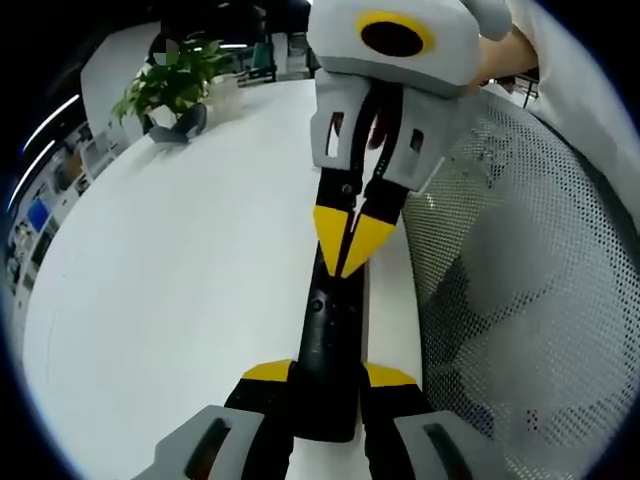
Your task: Press the specified remote control buttons in sequence, fully releasing each button before pressing the next.
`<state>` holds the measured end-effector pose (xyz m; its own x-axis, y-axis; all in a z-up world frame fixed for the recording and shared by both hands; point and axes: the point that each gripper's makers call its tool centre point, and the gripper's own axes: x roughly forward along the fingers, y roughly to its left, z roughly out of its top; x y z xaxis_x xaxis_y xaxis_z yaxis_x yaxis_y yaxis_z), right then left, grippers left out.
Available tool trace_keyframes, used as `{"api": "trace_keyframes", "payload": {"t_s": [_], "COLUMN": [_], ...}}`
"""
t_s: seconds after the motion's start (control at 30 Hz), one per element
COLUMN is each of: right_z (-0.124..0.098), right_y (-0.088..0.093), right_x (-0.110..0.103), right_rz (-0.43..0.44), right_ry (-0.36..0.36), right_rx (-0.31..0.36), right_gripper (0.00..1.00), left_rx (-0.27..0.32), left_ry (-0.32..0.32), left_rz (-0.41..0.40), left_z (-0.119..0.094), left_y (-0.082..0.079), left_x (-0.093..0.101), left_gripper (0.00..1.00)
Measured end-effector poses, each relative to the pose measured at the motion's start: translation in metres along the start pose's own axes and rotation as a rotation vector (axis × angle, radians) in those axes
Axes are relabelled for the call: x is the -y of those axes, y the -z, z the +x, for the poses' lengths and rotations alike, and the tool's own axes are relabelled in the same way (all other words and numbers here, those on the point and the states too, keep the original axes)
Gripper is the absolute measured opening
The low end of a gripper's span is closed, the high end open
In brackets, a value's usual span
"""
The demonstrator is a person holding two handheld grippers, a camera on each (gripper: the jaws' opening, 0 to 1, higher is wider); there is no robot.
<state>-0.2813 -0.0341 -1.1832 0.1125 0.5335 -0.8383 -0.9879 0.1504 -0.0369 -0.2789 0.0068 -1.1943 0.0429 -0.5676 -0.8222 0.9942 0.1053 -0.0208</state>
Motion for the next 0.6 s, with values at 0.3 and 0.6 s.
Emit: {"api": "trace_keyframes", "payload": {"t_s": [0.3,0.6], "right_z": [-0.0009,-0.0004], "right_y": [0.0014,-0.0038], "right_x": [0.0,0.0007], "right_rz": [0.023,0.082], "right_ry": [0.001,0.008], "right_rx": [0.021,0.084], "right_gripper": [0.0,0.0], "left_rx": [0.004,0.001], "left_ry": [0.003,-0.003], "left_rz": [0.001,-0.008], "left_z": [0.0,0.0001], "left_y": [0.0003,-0.0003], "left_x": [0.0,0.0], "left_gripper": [0.24,0.24]}}
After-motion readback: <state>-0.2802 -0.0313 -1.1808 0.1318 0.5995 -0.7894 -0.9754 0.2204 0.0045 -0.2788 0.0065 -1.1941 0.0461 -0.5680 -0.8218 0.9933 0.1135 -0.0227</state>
